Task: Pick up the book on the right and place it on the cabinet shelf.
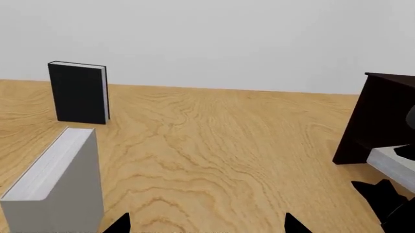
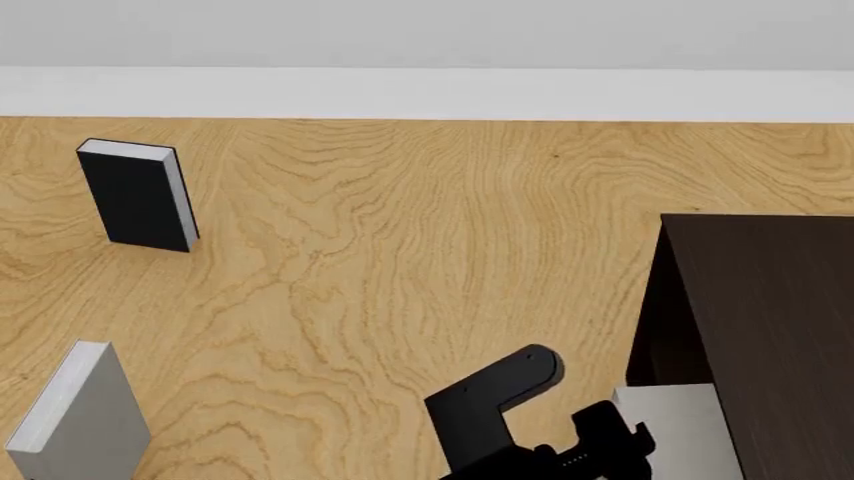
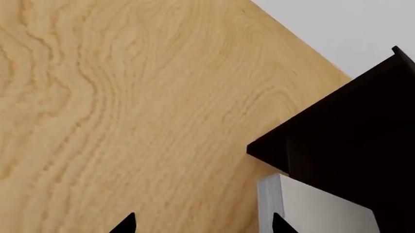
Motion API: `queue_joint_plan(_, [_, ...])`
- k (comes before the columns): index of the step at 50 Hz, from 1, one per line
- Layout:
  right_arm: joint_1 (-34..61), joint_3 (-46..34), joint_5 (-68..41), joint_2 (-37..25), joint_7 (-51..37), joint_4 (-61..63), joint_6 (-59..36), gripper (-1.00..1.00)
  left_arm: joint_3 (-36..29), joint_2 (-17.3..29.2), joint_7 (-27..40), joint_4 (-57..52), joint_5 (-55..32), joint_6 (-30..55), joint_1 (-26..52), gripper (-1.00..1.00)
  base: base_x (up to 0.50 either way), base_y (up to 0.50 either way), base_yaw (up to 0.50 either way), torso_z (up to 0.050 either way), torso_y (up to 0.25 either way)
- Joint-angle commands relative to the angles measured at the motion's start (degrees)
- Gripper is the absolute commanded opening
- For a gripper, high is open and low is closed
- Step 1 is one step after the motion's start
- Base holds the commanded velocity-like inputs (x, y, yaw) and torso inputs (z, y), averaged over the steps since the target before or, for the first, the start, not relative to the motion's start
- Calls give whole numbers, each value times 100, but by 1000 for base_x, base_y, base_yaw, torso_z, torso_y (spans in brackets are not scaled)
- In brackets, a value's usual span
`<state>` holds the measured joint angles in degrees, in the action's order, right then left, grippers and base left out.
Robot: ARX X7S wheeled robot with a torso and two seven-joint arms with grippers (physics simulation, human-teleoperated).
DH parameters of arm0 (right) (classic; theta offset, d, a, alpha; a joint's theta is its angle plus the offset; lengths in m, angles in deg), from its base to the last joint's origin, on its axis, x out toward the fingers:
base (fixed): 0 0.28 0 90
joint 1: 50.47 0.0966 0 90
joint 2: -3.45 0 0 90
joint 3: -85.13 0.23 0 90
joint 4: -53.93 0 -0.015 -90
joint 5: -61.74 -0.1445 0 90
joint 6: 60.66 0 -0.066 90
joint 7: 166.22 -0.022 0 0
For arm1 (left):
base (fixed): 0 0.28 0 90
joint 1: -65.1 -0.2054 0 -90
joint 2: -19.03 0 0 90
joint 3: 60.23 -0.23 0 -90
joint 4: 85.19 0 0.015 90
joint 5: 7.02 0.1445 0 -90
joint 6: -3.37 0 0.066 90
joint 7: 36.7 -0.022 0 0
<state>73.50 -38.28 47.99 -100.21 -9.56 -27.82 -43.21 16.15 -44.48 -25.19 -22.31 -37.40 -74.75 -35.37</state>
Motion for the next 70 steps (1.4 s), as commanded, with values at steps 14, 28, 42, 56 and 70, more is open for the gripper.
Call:
queue_joint_plan(14, [19, -160, -81, 28, 92, -88, 107, 100, -64, -7, 8, 67, 13, -7, 47, 100, 0, 0, 0, 0, 0])
queue_joint_plan(28, [57, -289, -132, 106, 260, -556, 405, 100, -74, -2, -1, 108, 7, -50, 50, 100, 0, 0, 0, 0, 0])
queue_joint_plan(42, [61, -264, -135, 155, 304, -1083, 708, 100, -90, 8, -9, 135, -7, -72, 54, 100, 0, 0, 0, 0, 0])
queue_joint_plan(56, [62, -282, -114, 204, 304, -1519, 924, 100, -108, 24, -24, 134, -27, -97, 54, 100, 0, 0, 0, 0, 0])
queue_joint_plan(70, [67, -250, -124, 209, 266, -1710, 973, 100, -115, 22, -40, 209, -46, -131, 66, 100, 0, 0, 0, 0, 0])
